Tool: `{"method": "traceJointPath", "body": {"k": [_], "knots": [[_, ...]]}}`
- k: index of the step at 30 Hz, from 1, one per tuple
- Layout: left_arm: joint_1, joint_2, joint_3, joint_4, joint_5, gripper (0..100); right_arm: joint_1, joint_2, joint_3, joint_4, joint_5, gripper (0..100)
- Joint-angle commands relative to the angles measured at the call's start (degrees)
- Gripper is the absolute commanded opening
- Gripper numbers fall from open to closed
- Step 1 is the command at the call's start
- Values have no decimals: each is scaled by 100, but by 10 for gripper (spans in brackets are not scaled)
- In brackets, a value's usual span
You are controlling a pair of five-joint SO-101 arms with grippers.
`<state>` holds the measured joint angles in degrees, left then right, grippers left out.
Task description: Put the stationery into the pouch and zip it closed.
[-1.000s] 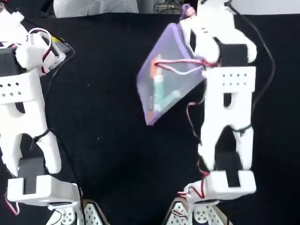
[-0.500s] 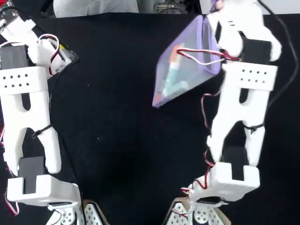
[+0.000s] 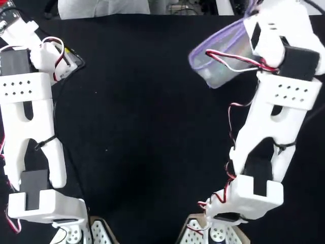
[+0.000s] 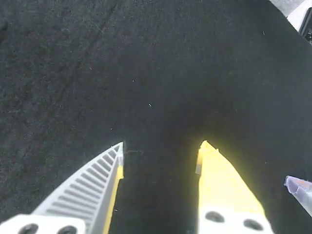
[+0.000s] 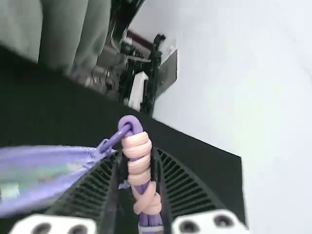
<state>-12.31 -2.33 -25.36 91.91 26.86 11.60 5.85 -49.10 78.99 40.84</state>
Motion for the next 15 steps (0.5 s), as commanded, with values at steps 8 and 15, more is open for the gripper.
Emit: {"method": "traceJointPath", "body": {"k": [8,15], "knots": [[84,-211,-13,-88,44,250,9,-119,-1130,2224,1662,11],[84,-211,-13,-88,44,250,-378,-215,-541,2224,1697,11]]}}
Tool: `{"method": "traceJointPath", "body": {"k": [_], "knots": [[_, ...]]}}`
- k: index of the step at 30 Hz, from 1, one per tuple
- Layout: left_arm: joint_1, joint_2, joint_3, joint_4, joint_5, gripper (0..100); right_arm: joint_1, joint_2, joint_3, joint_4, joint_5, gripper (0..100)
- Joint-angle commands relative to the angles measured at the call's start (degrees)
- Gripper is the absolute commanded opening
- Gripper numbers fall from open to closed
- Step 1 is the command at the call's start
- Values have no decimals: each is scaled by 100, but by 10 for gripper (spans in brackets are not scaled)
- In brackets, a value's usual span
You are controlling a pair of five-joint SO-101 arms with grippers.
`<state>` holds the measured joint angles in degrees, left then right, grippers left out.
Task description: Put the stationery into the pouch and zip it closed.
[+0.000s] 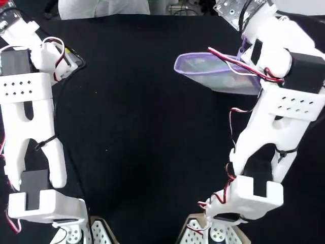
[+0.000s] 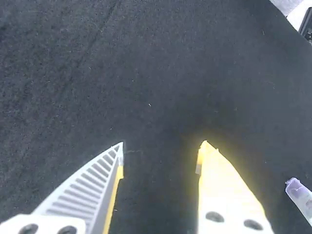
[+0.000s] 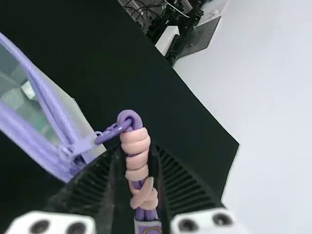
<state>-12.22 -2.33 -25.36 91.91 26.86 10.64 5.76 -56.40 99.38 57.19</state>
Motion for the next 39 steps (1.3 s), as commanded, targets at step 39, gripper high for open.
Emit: {"method": "traceJointPath", "body": {"k": [39], "knots": [[2721,-211,980,-747,-1196,249,-1600,-171,734,-1459,-2989,11]]}}
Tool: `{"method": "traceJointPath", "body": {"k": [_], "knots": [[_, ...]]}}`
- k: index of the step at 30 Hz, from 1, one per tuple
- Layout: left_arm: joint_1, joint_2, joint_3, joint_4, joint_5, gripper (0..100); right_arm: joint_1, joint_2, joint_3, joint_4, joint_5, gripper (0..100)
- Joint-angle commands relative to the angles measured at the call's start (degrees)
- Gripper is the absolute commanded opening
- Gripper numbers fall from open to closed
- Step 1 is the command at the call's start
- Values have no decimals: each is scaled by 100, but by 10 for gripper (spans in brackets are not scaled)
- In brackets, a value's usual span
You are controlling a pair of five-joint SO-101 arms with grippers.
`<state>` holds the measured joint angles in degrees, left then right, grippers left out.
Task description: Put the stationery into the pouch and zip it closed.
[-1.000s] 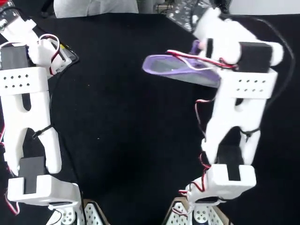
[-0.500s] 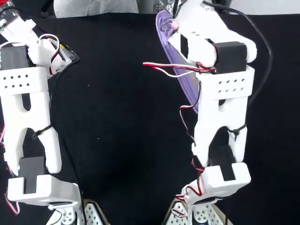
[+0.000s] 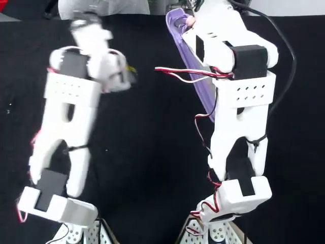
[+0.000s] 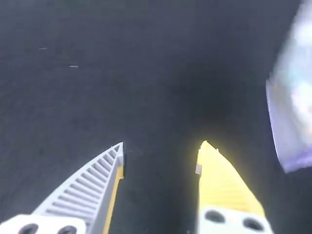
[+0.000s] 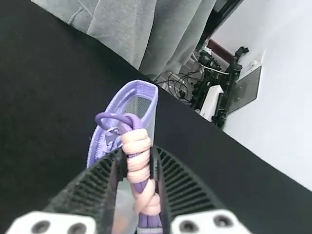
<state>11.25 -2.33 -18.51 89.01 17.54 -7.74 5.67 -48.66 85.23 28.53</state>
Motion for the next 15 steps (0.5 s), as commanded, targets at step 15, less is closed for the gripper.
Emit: {"method": "traceJointPath", "body": {"k": [15], "knots": [[1745,-220,2923,-4791,-308,248,598,-426,-48,149,-79,11]]}}
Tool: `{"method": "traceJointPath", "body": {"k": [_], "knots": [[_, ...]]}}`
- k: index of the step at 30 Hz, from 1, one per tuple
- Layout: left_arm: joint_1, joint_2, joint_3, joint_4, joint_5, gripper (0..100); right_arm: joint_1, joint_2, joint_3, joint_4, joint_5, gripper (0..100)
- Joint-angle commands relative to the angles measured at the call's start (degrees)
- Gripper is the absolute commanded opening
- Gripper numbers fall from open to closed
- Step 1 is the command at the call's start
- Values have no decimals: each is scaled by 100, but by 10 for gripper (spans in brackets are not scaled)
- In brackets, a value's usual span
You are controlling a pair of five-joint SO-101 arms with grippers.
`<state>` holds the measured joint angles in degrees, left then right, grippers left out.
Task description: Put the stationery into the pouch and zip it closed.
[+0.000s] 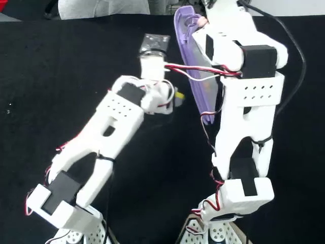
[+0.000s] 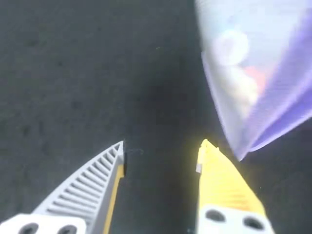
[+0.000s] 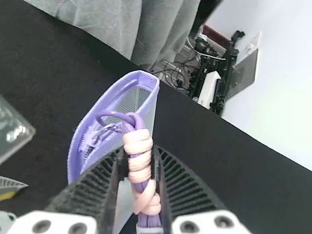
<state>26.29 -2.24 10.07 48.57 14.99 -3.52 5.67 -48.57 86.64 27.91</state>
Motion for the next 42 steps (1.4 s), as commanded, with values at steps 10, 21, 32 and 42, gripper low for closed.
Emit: {"method": "traceJointPath", "body": {"k": [10,21,32,42], "knots": [[743,-527,866,-2066,-519,245,246,-391,-57,9,220,11],[848,-2743,2932,-3859,-527,245,202,-382,-75,0,176,11],[330,-1811,2387,-4738,-519,245,-26,-426,-84,35,176,11],[198,-888,1235,-4738,-580,191,-9,-426,-84,53,202,11]]}}
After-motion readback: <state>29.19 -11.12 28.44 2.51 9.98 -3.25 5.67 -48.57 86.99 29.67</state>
